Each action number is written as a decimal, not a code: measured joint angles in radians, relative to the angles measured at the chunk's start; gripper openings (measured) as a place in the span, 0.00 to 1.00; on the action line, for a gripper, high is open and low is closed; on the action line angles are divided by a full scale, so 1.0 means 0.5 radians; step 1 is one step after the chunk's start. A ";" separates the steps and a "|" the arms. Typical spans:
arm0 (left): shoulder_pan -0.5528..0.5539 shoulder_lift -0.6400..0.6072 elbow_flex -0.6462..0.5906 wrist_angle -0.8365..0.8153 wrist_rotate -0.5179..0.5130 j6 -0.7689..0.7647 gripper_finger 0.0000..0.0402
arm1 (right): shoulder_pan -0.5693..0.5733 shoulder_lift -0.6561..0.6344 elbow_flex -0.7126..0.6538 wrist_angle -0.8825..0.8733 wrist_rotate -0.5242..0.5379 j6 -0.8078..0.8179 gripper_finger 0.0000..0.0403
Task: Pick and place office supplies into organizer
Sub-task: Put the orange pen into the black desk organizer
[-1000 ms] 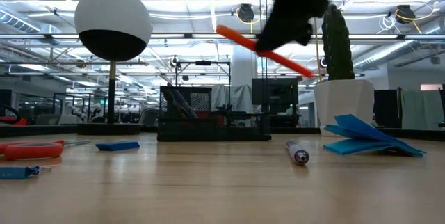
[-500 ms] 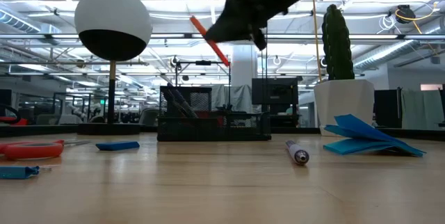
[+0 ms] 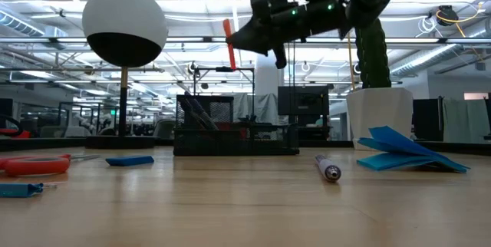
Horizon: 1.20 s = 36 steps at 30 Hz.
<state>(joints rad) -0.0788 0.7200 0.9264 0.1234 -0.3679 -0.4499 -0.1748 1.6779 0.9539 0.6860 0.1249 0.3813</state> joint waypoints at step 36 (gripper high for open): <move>0.000 0.000 0.000 0.000 0.001 0.000 0.42 | -0.202 0.599 0.003 0.677 -0.470 -0.005 0.04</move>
<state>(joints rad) -0.0788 0.7198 0.9264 0.1236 -0.3676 -0.4498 -0.2756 1.9774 0.9554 1.0243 -0.1103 0.3786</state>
